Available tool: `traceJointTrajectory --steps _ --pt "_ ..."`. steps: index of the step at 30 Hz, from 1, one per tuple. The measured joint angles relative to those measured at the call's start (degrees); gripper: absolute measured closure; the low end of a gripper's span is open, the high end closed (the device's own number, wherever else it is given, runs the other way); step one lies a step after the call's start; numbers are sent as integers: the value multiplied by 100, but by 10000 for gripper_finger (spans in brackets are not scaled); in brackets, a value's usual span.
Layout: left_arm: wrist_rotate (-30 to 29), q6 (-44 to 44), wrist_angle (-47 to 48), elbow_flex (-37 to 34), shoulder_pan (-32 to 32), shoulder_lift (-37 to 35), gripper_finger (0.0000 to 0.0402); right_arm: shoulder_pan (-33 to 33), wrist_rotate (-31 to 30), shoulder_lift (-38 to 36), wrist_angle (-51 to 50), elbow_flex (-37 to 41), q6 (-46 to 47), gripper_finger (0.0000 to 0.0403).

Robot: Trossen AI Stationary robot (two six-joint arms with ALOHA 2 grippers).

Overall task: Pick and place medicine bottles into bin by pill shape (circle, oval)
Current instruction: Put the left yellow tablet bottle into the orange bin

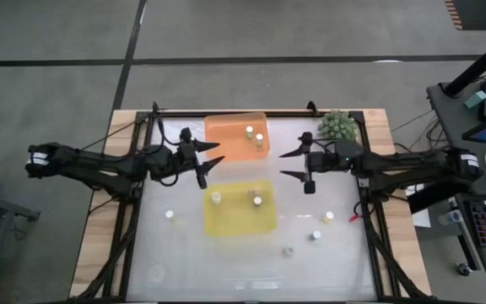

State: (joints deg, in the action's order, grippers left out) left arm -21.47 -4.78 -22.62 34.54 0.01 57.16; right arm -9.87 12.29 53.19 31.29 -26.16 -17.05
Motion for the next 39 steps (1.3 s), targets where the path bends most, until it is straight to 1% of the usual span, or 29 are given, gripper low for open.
traceJointTrajectory --steps 8,11,15,19,21,23,26,30,33,35,37,39 --pt "-3 442 10 323 0 245 217 -67 18 -651 140 458 -30 188" --pt "-2 472 5 531 0 351 217 -67 20 -955 408 656 -84 188" --pt "-3 604 37 874 1 573 217 -67 30 -1383 713 965 -87 188" --pt "-5 607 109 1275 11 864 217 -67 33 -1836 714 1172 -47 188" --pt "-5 647 303 1535 35 1021 217 -67 31 -2061 712 1232 -23 188" --pt "-3 748 735 1871 48 1164 217 -67 31 -2267 712 1276 54 188" --pt "-3 967 1690 2496 55 1387 217 -67 31 -2483 683 1347 129 188" --pt "-3 1694 3117 3252 55 1676 217 -67 27 -2571 666 1406 179 188" --pt "27 2571 4260 3766 56 1852 217 -67 27 -2571 669 1408 187 188" --pt "106 3394 5104 4036 86 1913 217 -67 27 -2571 669 1408 188 188" --pt "290 4186 5863 4231 138 1964 217 -67 24 -2569 669 1408 189 188" --pt "552 4936 6534 4276 248 1966 217 -67 22 -2571 669 1408 189 188"
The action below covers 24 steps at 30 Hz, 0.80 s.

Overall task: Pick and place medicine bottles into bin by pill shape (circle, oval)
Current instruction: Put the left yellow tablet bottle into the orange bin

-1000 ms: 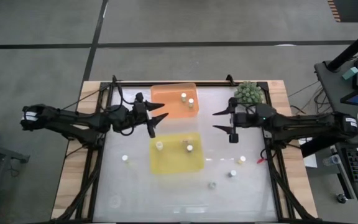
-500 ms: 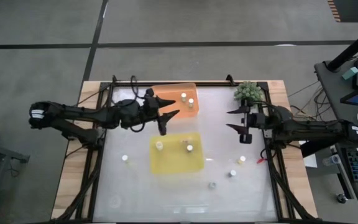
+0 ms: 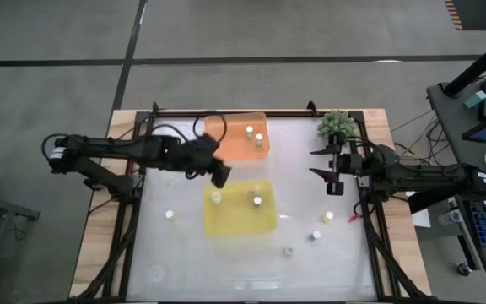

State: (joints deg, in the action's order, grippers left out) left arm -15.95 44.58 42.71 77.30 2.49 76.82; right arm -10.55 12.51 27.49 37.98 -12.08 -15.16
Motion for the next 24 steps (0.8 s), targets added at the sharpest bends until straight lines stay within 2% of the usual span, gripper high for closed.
traceJointTrajectory --steps 6,13,24 --pt "406 2047 1717 -73 604 -5 217 2 0 2 0 0 54 188" --pt "661 3254 3472 -294 1274 94 217 2 0 2 3 0 125 188" --pt "1006 3765 3472 -1410 1745 87 217 2 0 6 -4 0 132 188"
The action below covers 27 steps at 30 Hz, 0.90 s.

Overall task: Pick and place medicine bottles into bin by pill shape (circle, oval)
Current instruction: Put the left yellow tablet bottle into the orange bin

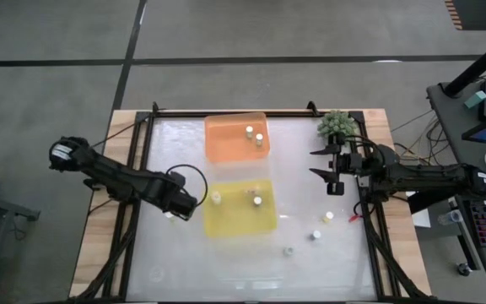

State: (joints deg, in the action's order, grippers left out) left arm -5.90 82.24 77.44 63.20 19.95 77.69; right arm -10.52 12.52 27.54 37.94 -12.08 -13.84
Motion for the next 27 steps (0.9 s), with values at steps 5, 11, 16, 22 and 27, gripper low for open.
traceJointTrajectory --steps 5,11,16,22,27 --pt "-58 13 -261 -217 92 -12 217 0 1 1 -16 0 -27 188" --pt "152 24 -425 -512 228 -17 199 0 0 1 -40 0 -27 188" --pt "132 151 -600 -732 468 -11 175 0 0 1 -42 0 -116 188" --pt "145 449 -952 -1139 652 -9 174 0 -3 3 -171 -101 -215 188" --pt "200 595 -1114 -1348 653 -9 173 0 -3 3 -189 -105 -276 188"
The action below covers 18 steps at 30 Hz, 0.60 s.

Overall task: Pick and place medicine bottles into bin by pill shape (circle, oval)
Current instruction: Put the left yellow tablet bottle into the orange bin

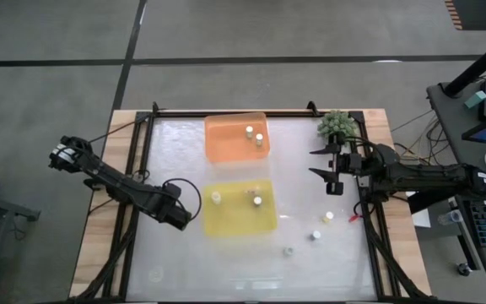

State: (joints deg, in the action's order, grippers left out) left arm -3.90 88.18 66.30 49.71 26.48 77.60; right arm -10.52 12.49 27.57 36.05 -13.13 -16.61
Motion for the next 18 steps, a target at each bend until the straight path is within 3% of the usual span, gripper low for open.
traceJointTrajectory --steps 9,18 --pt "22 -2 -297 -66 17 0 179 0 0 0 4 0 -10 188" --pt "59 -2 -293 -66 20 0 255 0 -2 0 7 -1 -13 188"
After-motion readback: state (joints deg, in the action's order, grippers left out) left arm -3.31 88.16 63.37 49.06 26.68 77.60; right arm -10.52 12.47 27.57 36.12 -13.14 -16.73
